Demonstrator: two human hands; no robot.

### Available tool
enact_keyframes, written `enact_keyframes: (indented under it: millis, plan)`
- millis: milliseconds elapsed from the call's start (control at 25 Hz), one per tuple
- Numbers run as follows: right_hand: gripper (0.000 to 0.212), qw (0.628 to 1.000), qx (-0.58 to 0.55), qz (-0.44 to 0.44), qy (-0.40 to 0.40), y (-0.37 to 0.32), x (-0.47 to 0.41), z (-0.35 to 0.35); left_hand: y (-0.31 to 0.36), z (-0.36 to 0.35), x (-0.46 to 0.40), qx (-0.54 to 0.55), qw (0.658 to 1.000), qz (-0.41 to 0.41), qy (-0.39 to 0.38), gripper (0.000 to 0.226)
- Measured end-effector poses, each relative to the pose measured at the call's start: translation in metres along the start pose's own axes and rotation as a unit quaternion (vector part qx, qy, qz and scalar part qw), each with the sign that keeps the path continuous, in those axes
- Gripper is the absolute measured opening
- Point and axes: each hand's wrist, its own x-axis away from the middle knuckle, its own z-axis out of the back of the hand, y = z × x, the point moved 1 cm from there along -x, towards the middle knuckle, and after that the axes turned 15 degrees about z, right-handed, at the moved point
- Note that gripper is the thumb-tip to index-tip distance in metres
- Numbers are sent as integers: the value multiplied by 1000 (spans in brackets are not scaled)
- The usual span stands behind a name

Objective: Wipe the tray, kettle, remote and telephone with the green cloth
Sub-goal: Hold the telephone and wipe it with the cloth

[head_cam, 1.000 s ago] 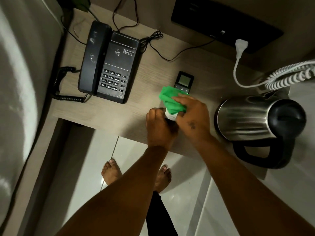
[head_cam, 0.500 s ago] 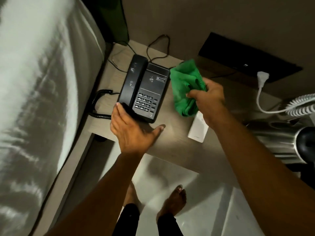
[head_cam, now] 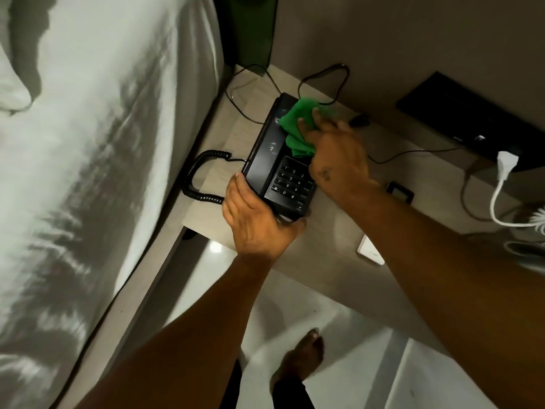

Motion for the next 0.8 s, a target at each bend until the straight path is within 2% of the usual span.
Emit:
enact_keyframes:
  millis: [80, 200, 360, 480, 640, 800]
  plan:
    - [73, 1000, 8, -15, 10, -5, 5, -8, 0, -2, 0, 6, 1000, 1, 9, 146]
    - [68, 1000, 10, -11, 14, -15, 11, -11, -1, -5, -1, 12, 1000, -3, 11, 145]
    - [69, 995, 68, 43, -62, -29, 51, -24, -2, -8, -3, 21, 1000, -2, 4, 143]
    - [63, 996, 69, 9, -49, -8, 57, -18, -4, -7, -3, 16, 1000, -6, 9, 143]
    - [65, 998, 54, -35, -24, 10, 6, -2, -4, -9, -3, 18, 1000, -3, 23, 141]
    - [65, 994, 74, 39, -70, -26, 48, -19, -4, -11, -5, 7, 1000, -5, 18, 143]
